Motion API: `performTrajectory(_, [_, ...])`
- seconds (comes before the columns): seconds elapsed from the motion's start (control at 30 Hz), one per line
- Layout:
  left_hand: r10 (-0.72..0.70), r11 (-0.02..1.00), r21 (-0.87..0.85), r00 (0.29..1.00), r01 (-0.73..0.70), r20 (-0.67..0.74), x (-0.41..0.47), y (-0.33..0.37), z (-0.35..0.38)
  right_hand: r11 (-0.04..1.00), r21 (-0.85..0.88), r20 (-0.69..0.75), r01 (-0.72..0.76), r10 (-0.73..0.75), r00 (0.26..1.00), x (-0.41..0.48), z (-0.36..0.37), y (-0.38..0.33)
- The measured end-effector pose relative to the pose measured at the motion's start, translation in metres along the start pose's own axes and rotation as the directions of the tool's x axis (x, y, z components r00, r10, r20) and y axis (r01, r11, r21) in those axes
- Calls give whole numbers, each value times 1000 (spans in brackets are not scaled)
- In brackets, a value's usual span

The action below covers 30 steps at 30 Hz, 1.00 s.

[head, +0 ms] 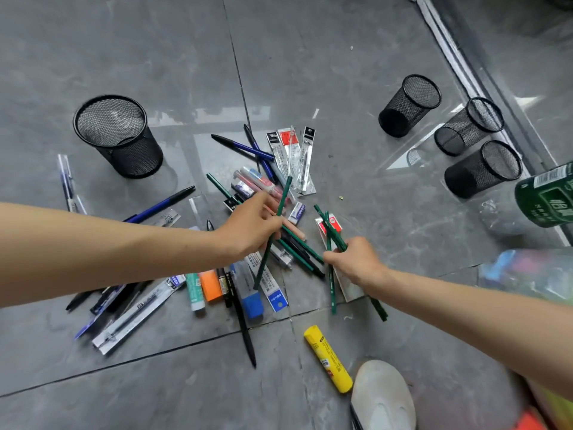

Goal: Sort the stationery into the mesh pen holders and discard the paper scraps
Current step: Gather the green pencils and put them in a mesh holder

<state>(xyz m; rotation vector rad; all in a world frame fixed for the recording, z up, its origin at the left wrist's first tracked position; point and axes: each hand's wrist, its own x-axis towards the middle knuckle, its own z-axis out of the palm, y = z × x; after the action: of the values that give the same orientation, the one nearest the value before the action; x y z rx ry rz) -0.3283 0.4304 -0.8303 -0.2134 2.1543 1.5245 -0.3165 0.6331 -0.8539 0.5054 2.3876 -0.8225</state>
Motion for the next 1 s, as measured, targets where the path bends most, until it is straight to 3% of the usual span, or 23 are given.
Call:
performTrajectory(0.1, [-154, 978, -130, 985, 163, 75, 1, 1, 1, 924, 378, 156, -63, 4, 988, -6, -6, -10])
performTrajectory(0.17, [-165, 972, -142, 974, 187, 155, 0, 2, 4, 872, 479, 282, -101, -44, 958, -14, -10, -22])
performTrajectory(0.3, [-169, 949, -208, 941, 236, 292, -2, 9, 14, 878, 471, 365, -84, -107, 925, -22, -9, -39])
performTrajectory(0.47, [-215, 955, -150, 946, 256, 242, -3, 6, 11, 869, 485, 390, -95, -118, 913, -28, -9, -46])
performTrajectory(0.63, [-201, 918, -281, 939, 280, 280, -5, 14, -2, 860, 483, 397, -166, -46, 917, -23, -4, -50])
performTrajectory(0.77, [-237, 874, -313, 889, 372, 392, -5, 18, 3, 808, 527, 513, -264, -55, 857, -31, 2, -56])
performTrajectory(0.9, [-204, 861, -387, 920, 331, 333, 0, 14, 7, 738, 541, 624, -402, -32, 781, -35, 1, -66])
performTrajectory(1.0, [-167, 943, -224, 931, 247, 323, 4, 9, -1, 710, 561, 614, -426, -12, 789, -30, 0, -65])
